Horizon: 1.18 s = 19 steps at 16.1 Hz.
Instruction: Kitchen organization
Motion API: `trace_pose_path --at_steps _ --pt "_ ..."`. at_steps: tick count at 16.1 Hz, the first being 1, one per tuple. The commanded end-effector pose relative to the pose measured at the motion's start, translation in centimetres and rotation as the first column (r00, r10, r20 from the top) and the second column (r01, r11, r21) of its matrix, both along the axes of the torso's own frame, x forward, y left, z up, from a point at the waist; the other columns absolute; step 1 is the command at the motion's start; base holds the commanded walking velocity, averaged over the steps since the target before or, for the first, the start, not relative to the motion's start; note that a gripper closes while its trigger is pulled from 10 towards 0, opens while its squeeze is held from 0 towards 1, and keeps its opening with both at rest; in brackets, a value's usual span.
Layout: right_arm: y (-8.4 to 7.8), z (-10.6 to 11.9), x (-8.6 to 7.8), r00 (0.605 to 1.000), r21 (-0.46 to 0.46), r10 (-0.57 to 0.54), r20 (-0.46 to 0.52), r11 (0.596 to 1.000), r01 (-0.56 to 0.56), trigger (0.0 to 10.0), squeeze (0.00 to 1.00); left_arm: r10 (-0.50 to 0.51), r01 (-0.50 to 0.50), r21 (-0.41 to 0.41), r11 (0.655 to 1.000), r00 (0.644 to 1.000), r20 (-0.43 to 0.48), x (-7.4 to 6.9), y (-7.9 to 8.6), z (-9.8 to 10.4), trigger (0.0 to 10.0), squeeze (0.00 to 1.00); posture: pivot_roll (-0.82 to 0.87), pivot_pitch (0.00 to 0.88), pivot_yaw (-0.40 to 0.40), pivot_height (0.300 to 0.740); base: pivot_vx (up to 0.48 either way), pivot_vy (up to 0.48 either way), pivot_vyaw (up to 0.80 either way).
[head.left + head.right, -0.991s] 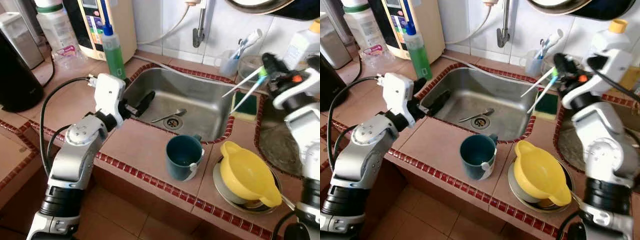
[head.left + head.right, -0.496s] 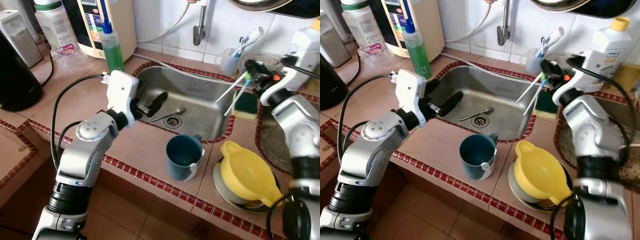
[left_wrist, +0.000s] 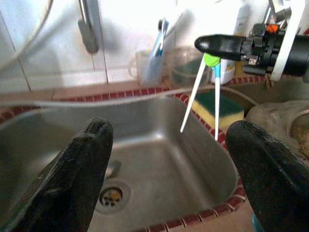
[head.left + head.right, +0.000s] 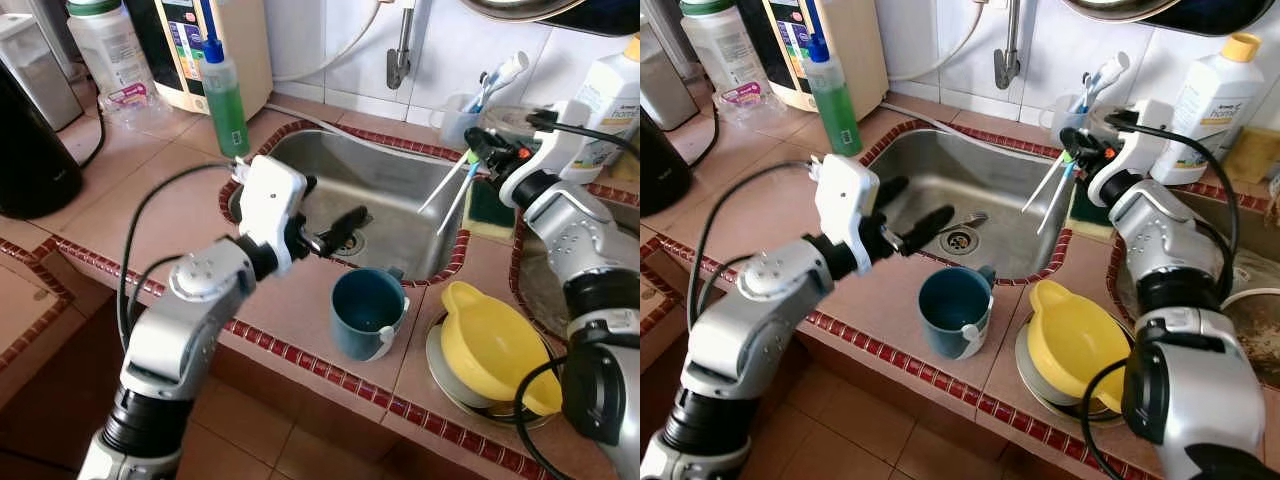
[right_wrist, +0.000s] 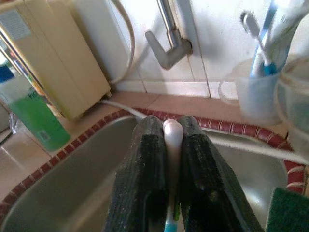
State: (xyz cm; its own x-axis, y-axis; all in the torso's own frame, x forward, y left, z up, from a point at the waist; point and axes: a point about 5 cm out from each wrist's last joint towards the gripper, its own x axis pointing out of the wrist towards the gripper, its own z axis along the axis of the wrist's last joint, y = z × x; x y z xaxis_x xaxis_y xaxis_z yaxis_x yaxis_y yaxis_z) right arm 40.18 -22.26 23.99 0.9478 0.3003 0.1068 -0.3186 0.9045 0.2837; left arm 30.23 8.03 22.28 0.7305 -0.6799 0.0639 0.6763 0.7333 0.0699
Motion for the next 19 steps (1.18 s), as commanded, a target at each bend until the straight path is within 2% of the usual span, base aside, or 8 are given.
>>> trace_pose_path --at_steps 1,4,10,11,19 --pt "0.7 0.4 0.3 1.0 -0.014 0.03 0.005 0.999 -0.03 10.0 0.0 -0.013 0.013 0.008 1.0 1.0 0.001 -0.5 -0.3 0.1 10.0 0.0 -0.28 0.152 0.028 0.74 0.0 0.0 0.0" --pt "1.9 -0.9 0.6 0.995 0.024 0.093 -0.044 0.995 -0.092 10.0 0.0 -0.025 0.025 0.011 1.0 1.0 -0.01 -0.9 -0.6 0.0 10.0 0.0 -0.28 0.157 0.026 0.74 0.0 0.0 0.0" --pt "2.6 -2.0 0.7 0.989 0.04 0.115 -0.09 0.993 -0.112 10.0 0.0 -0.023 0.023 0.012 1.0 1.0 -0.017 -1.0 -0.7 0.1 10.0 0.0 -0.28 0.167 0.03 0.74 0.0 0.0 0.0" --pt "2.6 -2.0 0.6 0.987 0.046 0.135 -0.09 0.99 -0.131 10.0 1.0 -0.022 0.023 0.013 1.0 1.0 -0.017 -1.0 -0.7 0.1 10.0 0.0 -0.28 0.166 0.031 0.74 0.0 0.0 0.0" --pt "2.2 -1.7 0.5 0.984 0.044 0.166 -0.072 0.986 -0.163 10.0 1.0 -0.02 0.02 0.014 1.0 1.0 -0.02 -0.4 -0.7 0.2 10.0 0.0 -0.31 0.168 0.049 0.74 0.0 0.0 0.0"
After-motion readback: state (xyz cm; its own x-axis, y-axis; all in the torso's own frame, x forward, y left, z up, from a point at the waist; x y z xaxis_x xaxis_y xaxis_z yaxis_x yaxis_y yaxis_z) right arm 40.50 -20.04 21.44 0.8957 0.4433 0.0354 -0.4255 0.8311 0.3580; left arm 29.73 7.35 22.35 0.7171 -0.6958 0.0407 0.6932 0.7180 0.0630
